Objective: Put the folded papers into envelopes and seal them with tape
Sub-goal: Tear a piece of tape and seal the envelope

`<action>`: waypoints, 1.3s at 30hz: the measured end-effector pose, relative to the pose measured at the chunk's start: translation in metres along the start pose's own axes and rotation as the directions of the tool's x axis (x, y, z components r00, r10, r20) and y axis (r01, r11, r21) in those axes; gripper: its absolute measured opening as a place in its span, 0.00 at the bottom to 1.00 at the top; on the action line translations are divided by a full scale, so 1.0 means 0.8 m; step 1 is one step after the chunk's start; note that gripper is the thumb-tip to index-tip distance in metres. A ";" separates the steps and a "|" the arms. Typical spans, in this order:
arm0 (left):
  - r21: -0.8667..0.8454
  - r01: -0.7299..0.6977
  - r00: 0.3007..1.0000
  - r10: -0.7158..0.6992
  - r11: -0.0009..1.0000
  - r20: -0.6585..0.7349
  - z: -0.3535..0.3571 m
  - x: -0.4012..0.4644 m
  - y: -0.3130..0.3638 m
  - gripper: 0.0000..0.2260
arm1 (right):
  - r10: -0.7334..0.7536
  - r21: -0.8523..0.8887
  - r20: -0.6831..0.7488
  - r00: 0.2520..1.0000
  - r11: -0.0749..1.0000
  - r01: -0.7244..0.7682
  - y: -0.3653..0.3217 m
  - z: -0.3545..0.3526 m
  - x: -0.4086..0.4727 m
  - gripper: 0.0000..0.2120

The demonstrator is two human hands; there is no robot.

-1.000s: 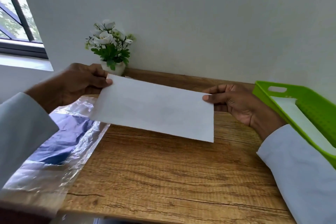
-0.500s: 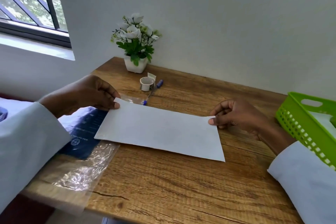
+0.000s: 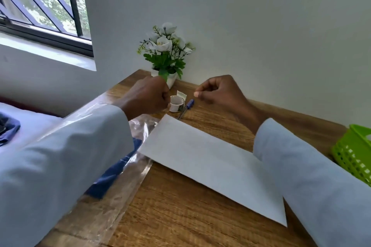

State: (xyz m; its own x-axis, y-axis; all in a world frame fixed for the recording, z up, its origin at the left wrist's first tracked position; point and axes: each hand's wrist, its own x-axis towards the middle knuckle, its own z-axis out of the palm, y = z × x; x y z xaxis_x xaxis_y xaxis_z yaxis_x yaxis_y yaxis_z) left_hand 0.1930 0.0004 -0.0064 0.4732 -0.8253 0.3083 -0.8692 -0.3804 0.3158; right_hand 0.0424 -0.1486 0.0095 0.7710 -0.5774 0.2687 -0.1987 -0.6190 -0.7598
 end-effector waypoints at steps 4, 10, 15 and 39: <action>-0.025 -0.006 0.998 0.004 1.000 -0.064 0.012 0.016 -0.008 0.05 | 0.008 -0.038 -0.004 1.000 0.999 -0.008 0.010 0.016 0.035 0.08; -0.180 -0.093 0.995 0.085 0.979 -0.054 0.029 0.018 -0.018 0.14 | 0.023 -0.026 0.081 0.996 0.999 -0.021 0.020 0.037 0.052 0.06; -0.200 -0.168 0.985 0.159 0.965 -0.060 0.041 0.016 -0.012 0.07 | 0.064 0.058 0.089 0.994 0.996 -0.070 0.022 0.042 0.055 0.03; -0.303 -0.191 0.977 0.211 0.934 0.036 0.042 0.020 -0.028 0.06 | 0.367 0.249 0.100 0.925 0.891 -0.381 0.019 0.047 0.047 0.06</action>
State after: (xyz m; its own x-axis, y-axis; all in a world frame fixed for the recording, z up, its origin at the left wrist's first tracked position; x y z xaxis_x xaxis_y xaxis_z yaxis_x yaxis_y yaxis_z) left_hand 0.2152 -0.0181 -0.0388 0.2732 -0.9015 0.3355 -0.8587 -0.0713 0.5075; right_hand 0.0911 -0.1595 -0.0142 0.7004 -0.7081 -0.0896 -0.3200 -0.1993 -0.9262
